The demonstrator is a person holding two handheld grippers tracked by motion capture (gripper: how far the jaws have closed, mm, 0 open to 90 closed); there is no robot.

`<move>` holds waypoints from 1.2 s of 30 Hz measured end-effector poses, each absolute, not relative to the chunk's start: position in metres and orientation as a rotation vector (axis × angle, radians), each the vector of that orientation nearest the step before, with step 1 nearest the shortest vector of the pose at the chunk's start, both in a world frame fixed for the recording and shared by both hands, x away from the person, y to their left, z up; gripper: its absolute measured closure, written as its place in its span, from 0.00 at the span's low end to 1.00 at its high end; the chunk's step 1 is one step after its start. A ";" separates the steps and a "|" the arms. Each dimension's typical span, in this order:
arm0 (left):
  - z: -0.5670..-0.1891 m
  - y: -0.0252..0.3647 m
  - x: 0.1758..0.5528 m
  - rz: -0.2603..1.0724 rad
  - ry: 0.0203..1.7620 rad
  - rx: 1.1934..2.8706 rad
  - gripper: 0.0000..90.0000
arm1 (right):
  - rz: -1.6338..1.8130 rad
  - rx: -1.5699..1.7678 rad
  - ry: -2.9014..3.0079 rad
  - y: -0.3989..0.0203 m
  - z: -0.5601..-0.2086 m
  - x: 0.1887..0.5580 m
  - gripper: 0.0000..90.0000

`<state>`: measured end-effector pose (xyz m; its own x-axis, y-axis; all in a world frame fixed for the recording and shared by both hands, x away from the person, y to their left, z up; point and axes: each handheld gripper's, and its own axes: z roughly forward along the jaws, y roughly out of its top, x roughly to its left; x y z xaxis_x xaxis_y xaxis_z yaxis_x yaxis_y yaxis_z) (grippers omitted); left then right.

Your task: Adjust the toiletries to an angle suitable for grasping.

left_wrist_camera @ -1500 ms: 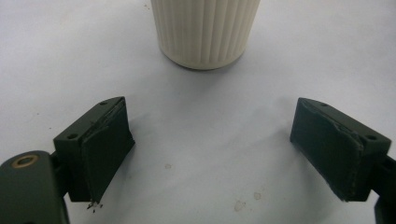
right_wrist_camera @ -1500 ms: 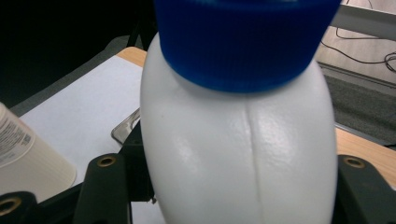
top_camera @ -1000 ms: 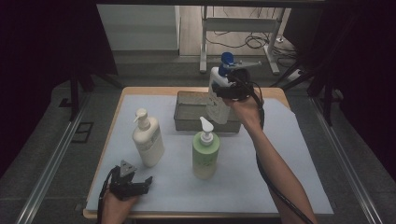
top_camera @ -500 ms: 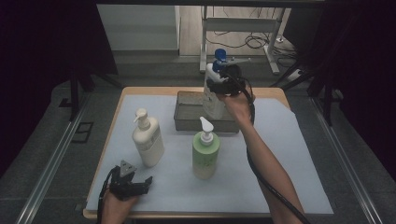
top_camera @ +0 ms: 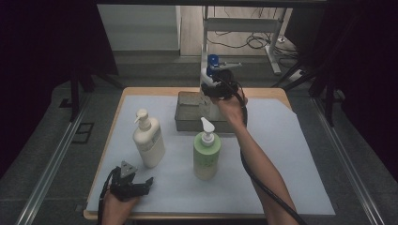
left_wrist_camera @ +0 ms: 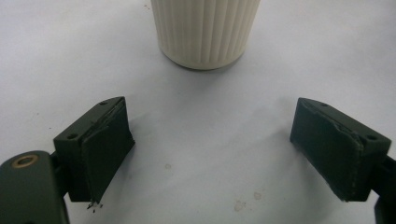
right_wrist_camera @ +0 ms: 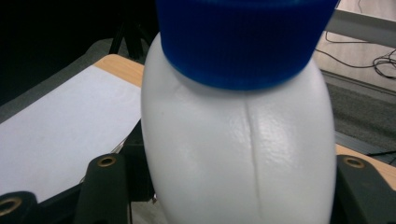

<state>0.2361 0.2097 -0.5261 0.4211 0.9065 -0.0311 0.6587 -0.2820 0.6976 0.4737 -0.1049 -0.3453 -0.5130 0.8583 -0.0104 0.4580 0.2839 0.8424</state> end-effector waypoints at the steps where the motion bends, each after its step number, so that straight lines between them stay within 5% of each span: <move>1: -0.526 0.210 0.236 0.499 1.319 2.040 0.13 | 1.133 1.177 2.096 -0.104 -0.347 0.474 0.45; 36: -0.526 0.210 0.236 0.499 1.319 2.042 0.13 | 1.083 1.175 2.142 -0.100 -0.391 0.471 0.44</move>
<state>0.2362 0.2098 -0.5260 0.4221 0.9061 -0.0295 0.6594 -0.2845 0.6959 0.4710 -0.0997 -0.3908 -0.5263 0.8499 -0.0258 0.4833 0.3240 0.8133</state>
